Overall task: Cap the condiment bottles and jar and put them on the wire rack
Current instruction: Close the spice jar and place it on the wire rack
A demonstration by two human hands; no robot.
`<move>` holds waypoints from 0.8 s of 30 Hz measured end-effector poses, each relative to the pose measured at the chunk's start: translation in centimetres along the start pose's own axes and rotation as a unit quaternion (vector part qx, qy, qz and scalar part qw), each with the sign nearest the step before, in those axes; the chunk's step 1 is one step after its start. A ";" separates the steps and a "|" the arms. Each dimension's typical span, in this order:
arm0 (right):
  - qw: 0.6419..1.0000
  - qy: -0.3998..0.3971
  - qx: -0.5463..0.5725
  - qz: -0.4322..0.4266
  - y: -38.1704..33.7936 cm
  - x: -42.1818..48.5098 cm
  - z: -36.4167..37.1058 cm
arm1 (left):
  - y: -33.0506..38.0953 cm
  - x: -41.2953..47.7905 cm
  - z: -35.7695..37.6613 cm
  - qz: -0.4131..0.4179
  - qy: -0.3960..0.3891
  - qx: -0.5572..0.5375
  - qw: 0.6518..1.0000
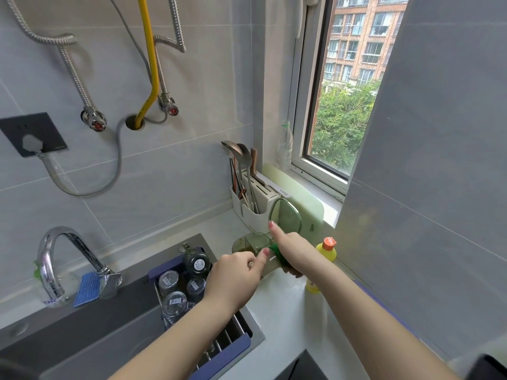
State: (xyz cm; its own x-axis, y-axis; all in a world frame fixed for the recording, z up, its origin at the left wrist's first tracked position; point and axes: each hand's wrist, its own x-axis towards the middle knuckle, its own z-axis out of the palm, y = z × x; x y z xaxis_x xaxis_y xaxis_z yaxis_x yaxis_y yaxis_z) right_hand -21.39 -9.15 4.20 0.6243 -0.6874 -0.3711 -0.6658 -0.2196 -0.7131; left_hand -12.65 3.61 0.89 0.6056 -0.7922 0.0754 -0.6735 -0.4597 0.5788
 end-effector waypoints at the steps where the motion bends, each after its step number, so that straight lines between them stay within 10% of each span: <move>1: 0.999 0.026 0.026 -0.026 0.2 0.2 0.0 | 0.2 0.1 -0.3 -0.033 -0.033 -0.082 0.996; 7: 0.926 0.162 0.146 -0.308 0.8 -0.2 -0.2 | 1.6 0.6 -2.4 -0.279 -0.284 -0.420 0.816; 14: 0.864 0.190 0.109 -0.454 0.5 -1.0 -0.4 | 1.2 0.6 -3.9 -0.241 -0.484 -0.535 0.649; 20: 0.816 0.201 0.018 -0.541 0.7 -1.5 -0.6 | 0.2 0.8 -3.4 -0.191 -0.573 -0.540 0.586; 24: 0.824 0.214 0.002 -0.524 1.0 -1.4 -0.7 | 0.9 0.6 -3.5 -0.204 -0.544 -0.510 0.634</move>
State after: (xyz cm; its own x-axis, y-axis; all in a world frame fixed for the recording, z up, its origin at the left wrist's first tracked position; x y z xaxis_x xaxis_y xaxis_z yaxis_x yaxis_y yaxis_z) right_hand -23.25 -8.93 4.44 0.6539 -0.3024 0.6935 0.1505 -0.8463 -0.5110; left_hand -11.39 4.18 4.30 -0.3834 -0.7535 -0.5340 0.4061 -0.6569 0.6353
